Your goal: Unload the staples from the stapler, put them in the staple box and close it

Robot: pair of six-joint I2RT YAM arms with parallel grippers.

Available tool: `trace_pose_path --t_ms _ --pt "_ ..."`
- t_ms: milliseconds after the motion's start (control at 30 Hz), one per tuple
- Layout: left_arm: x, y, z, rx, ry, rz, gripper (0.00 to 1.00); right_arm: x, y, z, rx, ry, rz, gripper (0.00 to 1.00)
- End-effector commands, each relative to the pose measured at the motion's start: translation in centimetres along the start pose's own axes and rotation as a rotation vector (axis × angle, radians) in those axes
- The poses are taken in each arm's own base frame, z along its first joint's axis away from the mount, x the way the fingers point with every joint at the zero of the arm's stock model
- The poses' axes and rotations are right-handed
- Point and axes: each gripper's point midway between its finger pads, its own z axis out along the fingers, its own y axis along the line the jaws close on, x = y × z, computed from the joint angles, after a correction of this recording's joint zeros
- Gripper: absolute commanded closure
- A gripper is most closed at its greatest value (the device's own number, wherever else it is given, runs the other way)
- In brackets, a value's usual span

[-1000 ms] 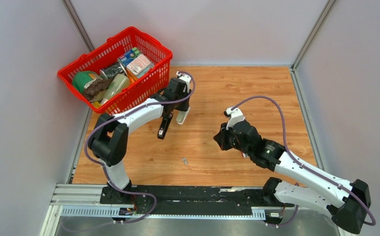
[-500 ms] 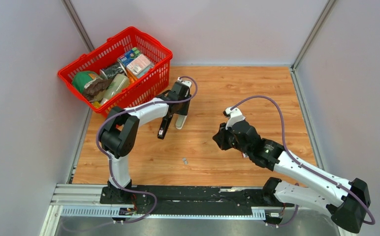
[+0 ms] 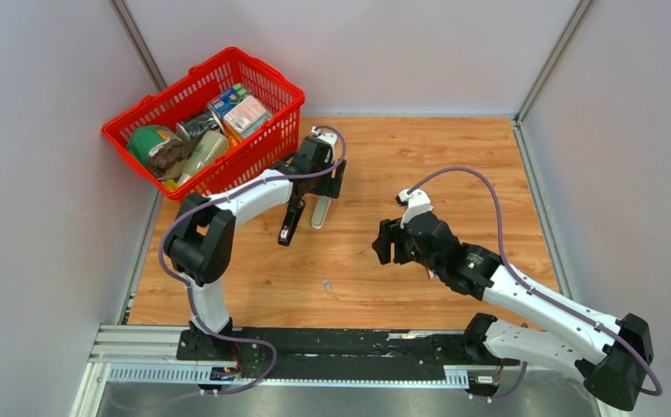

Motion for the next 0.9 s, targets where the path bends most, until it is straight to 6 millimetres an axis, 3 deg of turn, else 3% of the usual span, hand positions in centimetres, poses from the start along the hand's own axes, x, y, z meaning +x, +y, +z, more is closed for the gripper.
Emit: trace_pose_path --t_ms 0,100,367,567,733,867 --pt "-3.4 -1.9 -5.3 0.118 -0.119 -0.004 0.17 -1.7 -2.2 -1.3 0.139 -0.043 0.014 0.27" --pt "-2.6 -2.8 -7.7 0.166 -0.138 -0.017 0.17 -0.6 -4.9 -1.8 0.277 -0.011 0.047 0.19" --pt "1.0 -6.5 -13.4 0.327 -0.14 0.013 0.17 2.4 -13.2 -4.1 0.565 0.057 0.247 0.16" --pt "3.8 -9.0 -16.9 0.451 -0.127 0.034 0.16 4.0 -16.5 -4.4 0.696 0.062 0.453 0.16" --pt "5.7 -9.0 -18.9 0.507 -0.122 0.043 0.16 6.4 -19.2 -3.6 0.775 0.106 0.619 0.17" --pt "6.7 -8.9 -19.9 0.538 -0.123 0.05 0.16 6.8 -20.8 -3.5 0.836 0.077 0.67 0.16"
